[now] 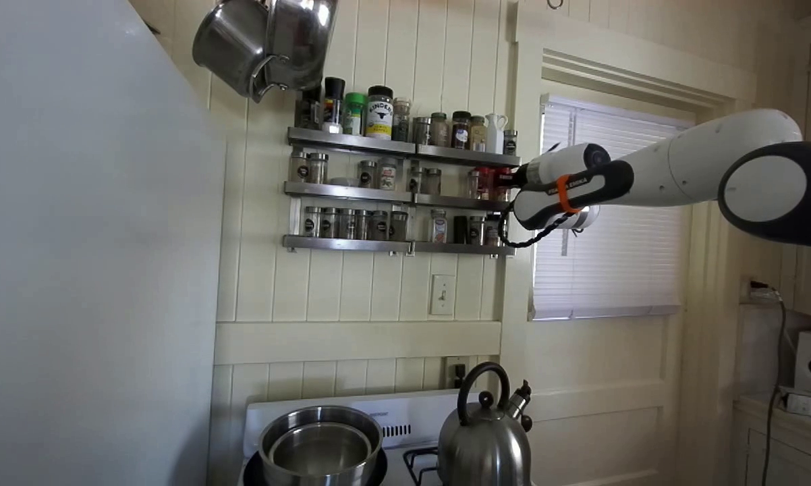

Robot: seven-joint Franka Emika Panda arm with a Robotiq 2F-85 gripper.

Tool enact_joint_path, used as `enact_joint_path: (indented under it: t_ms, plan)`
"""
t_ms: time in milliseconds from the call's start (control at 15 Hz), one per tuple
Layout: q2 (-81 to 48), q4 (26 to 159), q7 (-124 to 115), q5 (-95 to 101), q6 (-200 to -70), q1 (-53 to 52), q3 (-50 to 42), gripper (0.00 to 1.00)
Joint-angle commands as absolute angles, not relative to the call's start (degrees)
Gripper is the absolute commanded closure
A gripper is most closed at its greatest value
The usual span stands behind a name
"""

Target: Pick up the bottle from the shelf and put it on the stove

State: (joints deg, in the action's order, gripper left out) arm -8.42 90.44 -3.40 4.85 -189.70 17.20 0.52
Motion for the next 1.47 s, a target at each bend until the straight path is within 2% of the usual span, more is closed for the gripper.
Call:
enact_joint_path:
  t_ms: [0, 600, 1400]
  plan:
    - [-6.95, 93.45, -3.54, 4.65, -193.55, 16.69, -1.01, 0.78]
    - [-5.44, 97.14, -4.26, 3.43, -196.26, 15.60, -0.51, 0.78]
    - [-3.51, 100.41, -3.99, -0.72, -198.88, 11.10, -5.28, 0.78]
